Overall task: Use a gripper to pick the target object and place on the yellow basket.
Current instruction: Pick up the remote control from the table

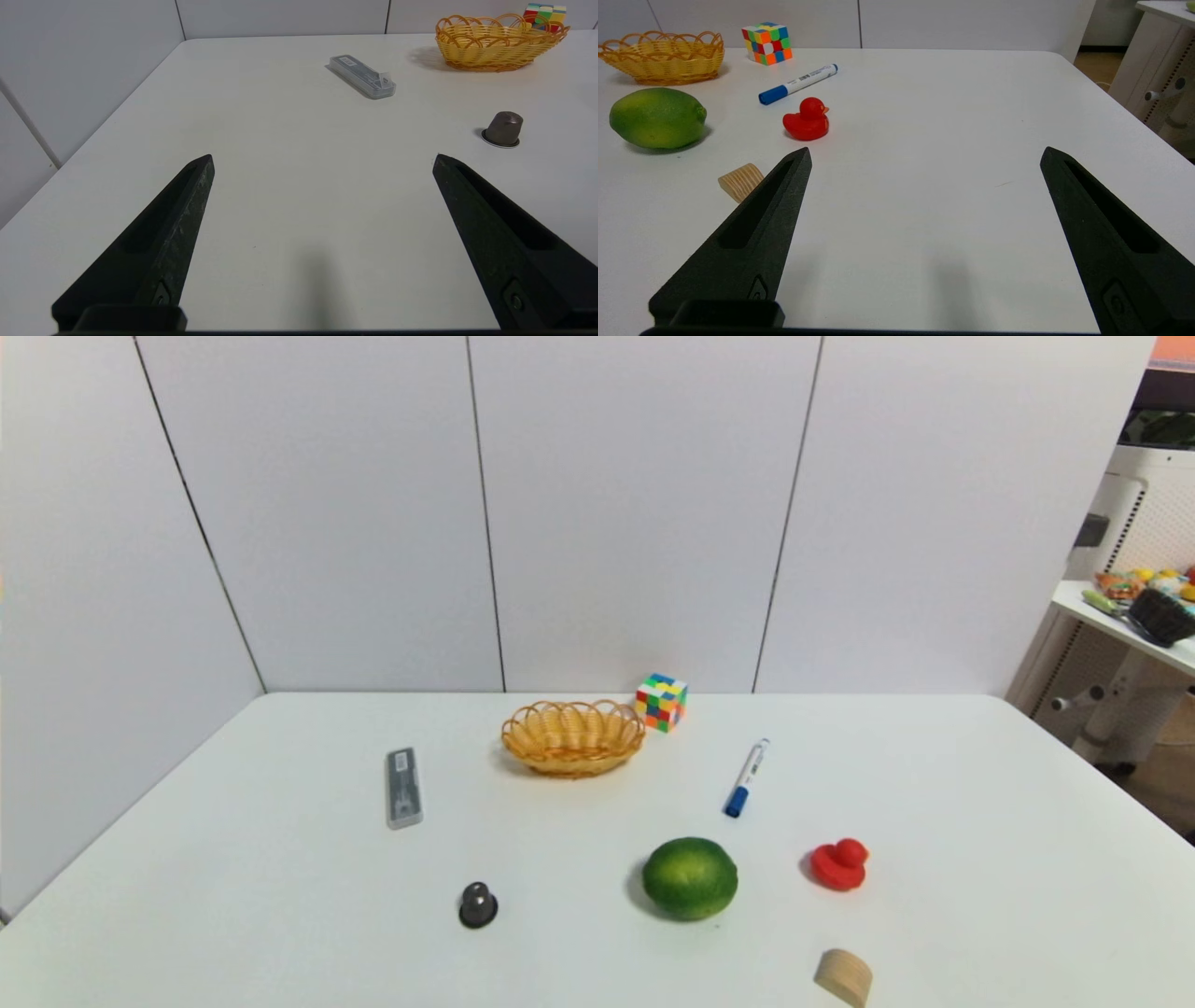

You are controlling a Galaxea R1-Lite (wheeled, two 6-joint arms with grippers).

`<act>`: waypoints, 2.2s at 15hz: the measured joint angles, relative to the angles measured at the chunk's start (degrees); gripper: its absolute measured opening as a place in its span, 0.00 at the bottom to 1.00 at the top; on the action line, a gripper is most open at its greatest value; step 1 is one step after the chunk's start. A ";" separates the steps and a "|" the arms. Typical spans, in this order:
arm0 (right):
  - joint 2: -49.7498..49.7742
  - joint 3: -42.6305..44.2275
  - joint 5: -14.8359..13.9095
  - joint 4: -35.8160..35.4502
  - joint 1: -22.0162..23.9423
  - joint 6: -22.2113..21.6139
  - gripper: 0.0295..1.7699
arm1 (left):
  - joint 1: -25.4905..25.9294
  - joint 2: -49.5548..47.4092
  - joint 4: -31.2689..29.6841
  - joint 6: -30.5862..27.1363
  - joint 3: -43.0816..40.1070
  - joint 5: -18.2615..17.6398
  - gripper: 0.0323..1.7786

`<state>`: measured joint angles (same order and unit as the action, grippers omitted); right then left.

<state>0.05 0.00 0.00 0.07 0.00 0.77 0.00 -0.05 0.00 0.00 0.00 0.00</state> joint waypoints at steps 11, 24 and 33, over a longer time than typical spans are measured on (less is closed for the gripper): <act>0.00 0.00 -0.11 0.02 0.00 -0.63 0.96 | 0.00 0.00 0.00 0.00 0.00 0.00 0.95; 0.00 0.00 -0.10 0.02 0.00 -0.66 0.96 | 0.00 2.02 -0.55 -0.85 0.00 0.00 0.95; 0.00 0.00 -0.10 0.02 0.00 -0.67 0.96 | -3.00 26.48 -9.25 -3.90 14.35 -0.22 0.95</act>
<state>0.05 0.00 -0.10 0.10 0.00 0.10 -3.00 26.43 -9.25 -3.90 14.35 -0.22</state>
